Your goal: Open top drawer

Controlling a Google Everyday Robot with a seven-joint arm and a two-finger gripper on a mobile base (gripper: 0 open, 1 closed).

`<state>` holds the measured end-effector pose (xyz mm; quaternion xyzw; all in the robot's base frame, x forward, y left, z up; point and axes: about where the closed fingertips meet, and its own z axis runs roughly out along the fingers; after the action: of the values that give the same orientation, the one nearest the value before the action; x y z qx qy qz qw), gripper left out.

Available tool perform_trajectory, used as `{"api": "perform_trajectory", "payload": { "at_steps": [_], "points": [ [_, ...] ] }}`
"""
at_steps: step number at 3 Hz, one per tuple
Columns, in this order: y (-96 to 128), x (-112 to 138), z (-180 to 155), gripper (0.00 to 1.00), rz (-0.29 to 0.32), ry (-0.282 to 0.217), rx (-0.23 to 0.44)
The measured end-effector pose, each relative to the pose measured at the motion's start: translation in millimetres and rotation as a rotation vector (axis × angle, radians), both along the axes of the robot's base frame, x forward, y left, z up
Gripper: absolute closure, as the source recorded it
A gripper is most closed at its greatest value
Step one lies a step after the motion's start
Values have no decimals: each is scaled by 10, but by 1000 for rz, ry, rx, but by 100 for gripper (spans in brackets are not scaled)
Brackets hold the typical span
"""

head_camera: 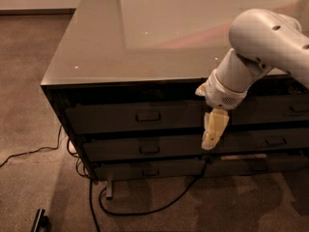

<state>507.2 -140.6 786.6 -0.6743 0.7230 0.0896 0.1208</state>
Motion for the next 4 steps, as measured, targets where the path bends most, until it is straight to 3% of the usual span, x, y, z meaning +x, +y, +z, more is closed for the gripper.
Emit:
{"api": "perform_trajectory", "payload": {
  "at_steps": [2, 4],
  "points": [
    [402, 234, -366, 0, 45, -19, 113],
    [628, 388, -668, 0, 60, -21, 115]
  ]
}}
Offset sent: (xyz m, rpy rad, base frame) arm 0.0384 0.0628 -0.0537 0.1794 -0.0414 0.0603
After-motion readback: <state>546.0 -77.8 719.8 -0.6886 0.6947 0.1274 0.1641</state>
